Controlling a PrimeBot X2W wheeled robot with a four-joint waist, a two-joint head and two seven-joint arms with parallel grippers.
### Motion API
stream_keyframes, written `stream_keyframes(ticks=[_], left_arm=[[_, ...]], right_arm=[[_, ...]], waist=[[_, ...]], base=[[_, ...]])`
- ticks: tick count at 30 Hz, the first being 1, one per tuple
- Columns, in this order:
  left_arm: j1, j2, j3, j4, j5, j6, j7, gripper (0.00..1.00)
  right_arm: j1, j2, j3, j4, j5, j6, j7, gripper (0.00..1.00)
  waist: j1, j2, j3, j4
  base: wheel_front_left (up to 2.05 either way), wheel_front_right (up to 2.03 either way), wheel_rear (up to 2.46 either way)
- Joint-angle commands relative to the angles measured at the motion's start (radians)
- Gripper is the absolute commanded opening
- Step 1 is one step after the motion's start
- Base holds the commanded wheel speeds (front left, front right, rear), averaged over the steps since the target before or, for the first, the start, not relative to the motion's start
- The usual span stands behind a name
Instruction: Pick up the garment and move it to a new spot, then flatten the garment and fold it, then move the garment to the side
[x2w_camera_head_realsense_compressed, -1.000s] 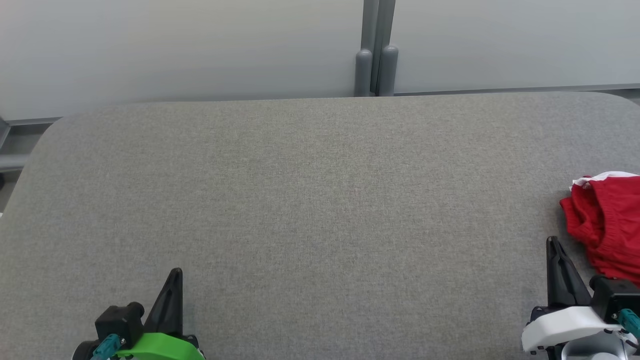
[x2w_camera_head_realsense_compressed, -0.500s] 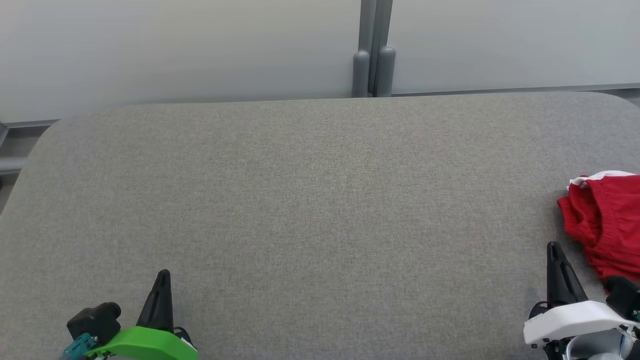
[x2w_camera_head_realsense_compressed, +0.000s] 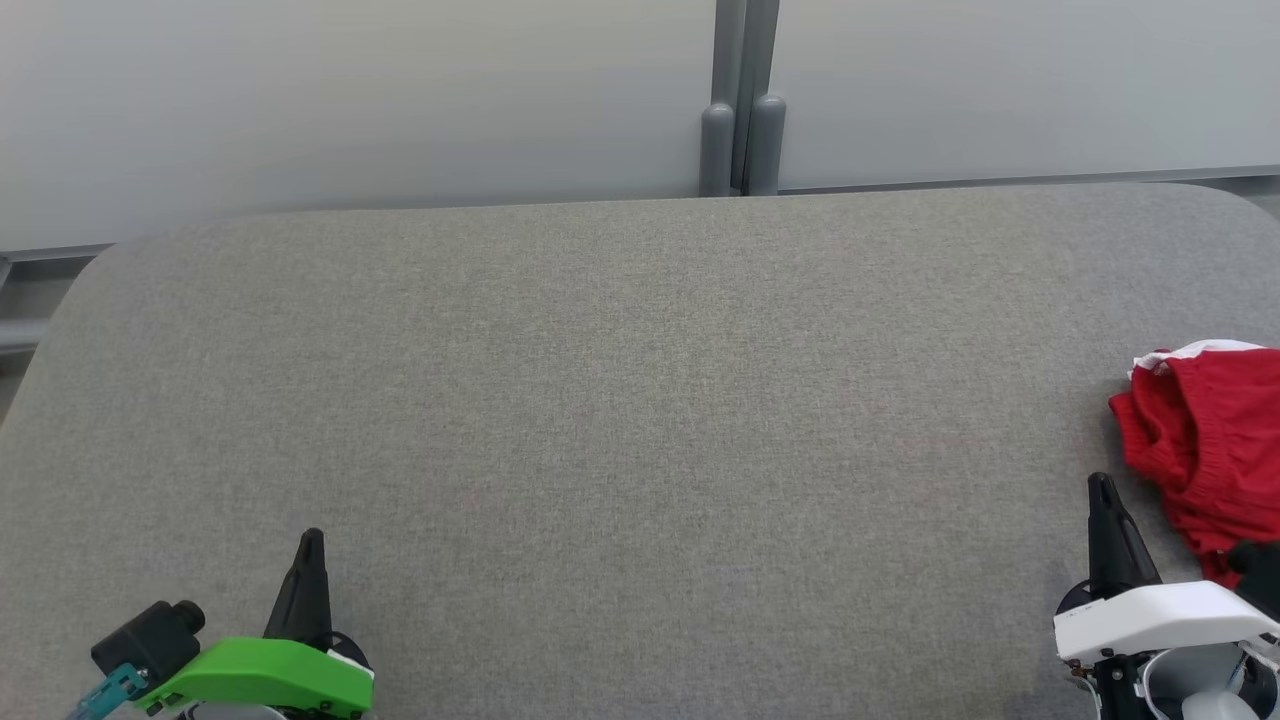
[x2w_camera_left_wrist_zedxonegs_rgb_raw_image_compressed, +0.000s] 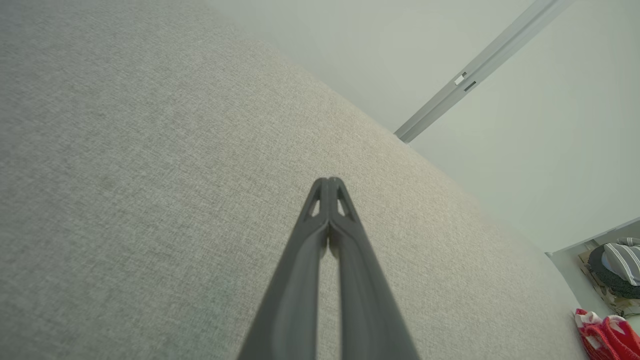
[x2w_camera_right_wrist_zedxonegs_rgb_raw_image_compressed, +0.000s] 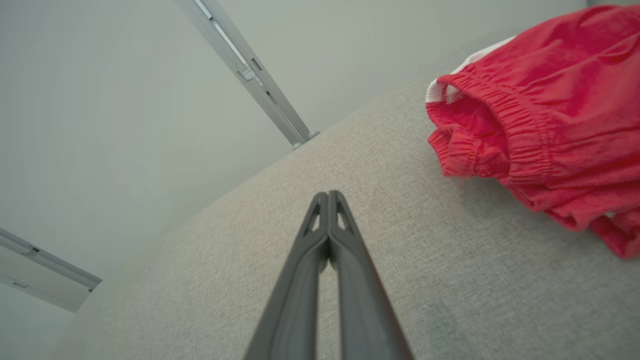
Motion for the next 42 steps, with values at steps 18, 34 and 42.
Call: stream_keyframes(ticks=[18,34,42], left_arm=[[-0.046,-0.016,0.055,-0.033,-0.22,-0.013,0.064,0.0],[-0.058,-0.029,0.09,-0.047,-0.379,-0.021,0.111,0.0],[-0.063,-0.036,0.106,-0.052,-0.447,-0.023,0.132,0.0]], right_arm=[[-0.05,-0.012,0.013,0.007,0.279,0.0,0.065,0.0],[-0.07,-0.016,0.023,0.02,0.477,0.0,0.112,0.0],[-0.079,-0.017,0.027,0.026,0.566,0.0,0.133,0.0]], waist=[[0.0001,0.0026,-0.003,-0.007],[0.0001,0.0034,-0.006,-0.014],[0.0001,0.0039,-0.008,-0.017]], base=[[0.0,0.0,0.0],[0.0,0.0,0.0],[0.0,0.0,0.0]])
